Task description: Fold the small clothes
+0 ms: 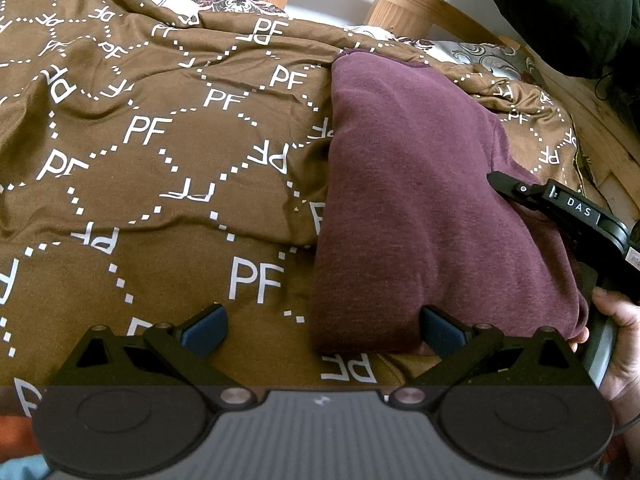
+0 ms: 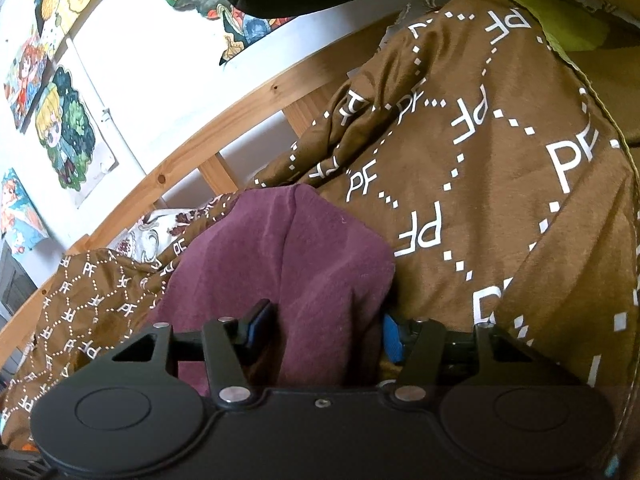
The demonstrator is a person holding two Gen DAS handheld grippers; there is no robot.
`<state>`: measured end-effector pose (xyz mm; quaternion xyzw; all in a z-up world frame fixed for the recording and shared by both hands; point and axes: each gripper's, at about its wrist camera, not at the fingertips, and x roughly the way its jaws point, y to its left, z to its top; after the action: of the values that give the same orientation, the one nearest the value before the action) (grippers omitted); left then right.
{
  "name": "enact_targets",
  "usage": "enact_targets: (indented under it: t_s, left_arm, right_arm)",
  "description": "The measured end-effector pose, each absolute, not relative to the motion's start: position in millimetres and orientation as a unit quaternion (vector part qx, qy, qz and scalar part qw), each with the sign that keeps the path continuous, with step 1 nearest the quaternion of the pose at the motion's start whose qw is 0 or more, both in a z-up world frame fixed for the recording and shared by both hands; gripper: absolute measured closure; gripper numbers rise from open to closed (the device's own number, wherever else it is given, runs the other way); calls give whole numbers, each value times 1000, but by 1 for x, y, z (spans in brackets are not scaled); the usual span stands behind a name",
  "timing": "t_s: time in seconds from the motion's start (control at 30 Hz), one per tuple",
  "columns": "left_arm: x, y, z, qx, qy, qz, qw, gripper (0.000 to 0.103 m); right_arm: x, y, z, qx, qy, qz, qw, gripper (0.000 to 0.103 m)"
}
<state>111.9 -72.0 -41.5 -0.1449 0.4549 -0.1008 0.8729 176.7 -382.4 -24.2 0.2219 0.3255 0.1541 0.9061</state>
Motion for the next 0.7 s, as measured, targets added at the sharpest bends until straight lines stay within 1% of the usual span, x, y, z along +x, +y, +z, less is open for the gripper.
enact_targets:
  t_s: [0.07, 0.23, 0.37, 0.5, 0.6, 0.7]
  left_arm:
    - [112, -72, -41, -145, 456, -102, 872, 0]
    - [117, -68, -36, -141, 466, -116, 866, 0]
    - [117, -67, -20, -131, 440, -135, 878, 2]
    - [128, -73, 0, -132, 400, -170, 891, 1]
    - [146, -82, 1, -131, 407, -178, 886, 1]
    - [165, -89, -7, -138, 430, -187, 872, 1]
  right_arm:
    - [176, -380, -24, 215, 326, 151, 908, 46]
    - [176, -377, -23, 204, 330, 149, 910, 53]
    - [176, -377, -23, 204, 330, 150, 909, 53]
    - [177, -377, -24, 207, 330, 150, 909, 53]
    - [177, -377, -24, 206, 330, 148, 909, 53]
    - [177, -377, -24, 207, 331, 146, 909, 53]
